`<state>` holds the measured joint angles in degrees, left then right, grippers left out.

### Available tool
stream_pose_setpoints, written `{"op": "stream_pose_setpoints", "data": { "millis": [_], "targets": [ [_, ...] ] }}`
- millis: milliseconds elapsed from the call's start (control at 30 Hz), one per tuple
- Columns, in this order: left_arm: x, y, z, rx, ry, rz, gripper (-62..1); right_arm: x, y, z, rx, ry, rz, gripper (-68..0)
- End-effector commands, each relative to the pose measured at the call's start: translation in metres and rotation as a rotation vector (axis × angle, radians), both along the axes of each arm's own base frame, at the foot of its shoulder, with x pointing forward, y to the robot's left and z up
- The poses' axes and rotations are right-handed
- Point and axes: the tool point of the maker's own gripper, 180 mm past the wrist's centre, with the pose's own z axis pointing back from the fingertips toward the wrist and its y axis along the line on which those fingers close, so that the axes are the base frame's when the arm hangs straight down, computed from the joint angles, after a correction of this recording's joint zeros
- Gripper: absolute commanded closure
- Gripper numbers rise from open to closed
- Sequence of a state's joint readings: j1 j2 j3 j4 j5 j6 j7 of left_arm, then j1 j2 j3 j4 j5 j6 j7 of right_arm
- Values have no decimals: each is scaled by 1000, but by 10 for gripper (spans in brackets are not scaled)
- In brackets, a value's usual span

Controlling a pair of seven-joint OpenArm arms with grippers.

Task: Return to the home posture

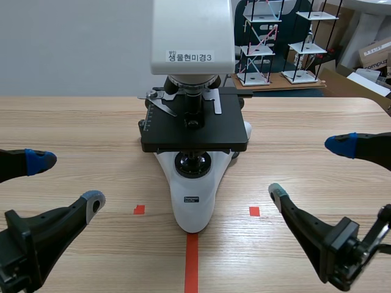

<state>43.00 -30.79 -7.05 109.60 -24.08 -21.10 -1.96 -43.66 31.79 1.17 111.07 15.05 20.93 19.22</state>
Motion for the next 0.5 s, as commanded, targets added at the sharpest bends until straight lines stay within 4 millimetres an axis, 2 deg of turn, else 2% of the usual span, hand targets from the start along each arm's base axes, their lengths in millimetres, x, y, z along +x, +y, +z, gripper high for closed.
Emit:
{"op": "stream_pose_setpoints", "data": {
  "millis": [0,467],
  "targets": [
    [1,-2,7,-18,-19,-2,-568,4,1,10,19,-34,5,-608],
    [1,-2,7,-18,-19,-2,-568,4,2,12,28,-46,8,-608]
  ]
}}
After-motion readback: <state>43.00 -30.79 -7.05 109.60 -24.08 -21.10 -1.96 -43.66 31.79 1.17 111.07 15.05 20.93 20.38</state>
